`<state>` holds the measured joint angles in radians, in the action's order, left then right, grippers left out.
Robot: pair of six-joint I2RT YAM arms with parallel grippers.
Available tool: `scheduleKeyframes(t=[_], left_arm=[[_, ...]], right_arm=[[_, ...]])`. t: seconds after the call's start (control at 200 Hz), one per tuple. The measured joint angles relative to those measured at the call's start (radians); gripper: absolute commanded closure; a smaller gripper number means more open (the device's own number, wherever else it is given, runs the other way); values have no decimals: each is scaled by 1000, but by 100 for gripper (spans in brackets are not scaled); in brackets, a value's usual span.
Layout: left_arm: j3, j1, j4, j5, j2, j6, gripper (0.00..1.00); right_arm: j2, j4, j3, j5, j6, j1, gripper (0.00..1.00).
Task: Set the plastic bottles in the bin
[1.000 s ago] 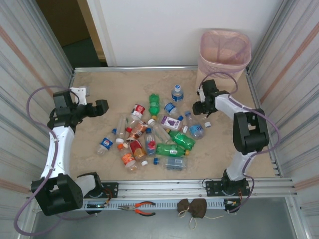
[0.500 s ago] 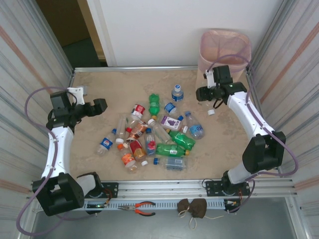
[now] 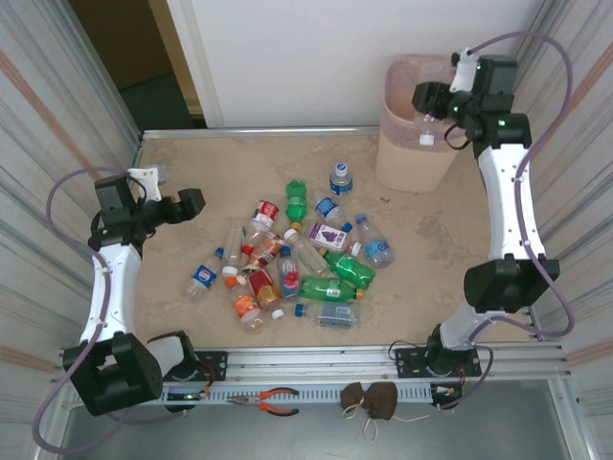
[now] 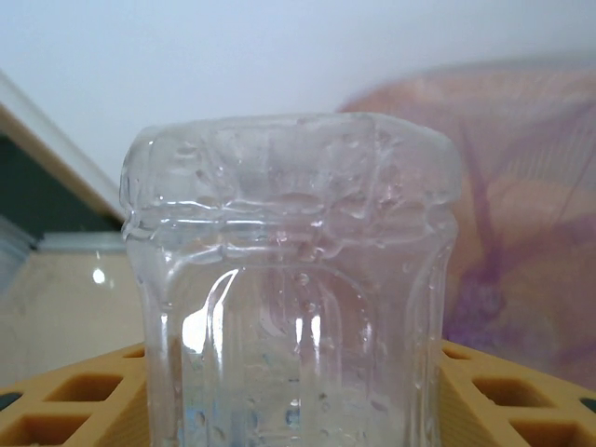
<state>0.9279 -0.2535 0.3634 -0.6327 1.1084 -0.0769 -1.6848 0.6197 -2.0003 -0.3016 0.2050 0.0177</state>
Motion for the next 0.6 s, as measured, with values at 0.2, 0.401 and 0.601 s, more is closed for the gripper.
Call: scheduleKeyframes(t=[0.2,0.401,0.601], left_arm=[[-14,-1,-12,-4,1,-11,4],[-17,-1,-24,-4,2,-18,5],[-23,-1,-25,-3,16,-26,5]], right_arm=[[-183,-58,-194,-29,89,42,43],[-385,-66,-382,-25,134,50,45],[-549,-62,-512,-5,159,50,47]])
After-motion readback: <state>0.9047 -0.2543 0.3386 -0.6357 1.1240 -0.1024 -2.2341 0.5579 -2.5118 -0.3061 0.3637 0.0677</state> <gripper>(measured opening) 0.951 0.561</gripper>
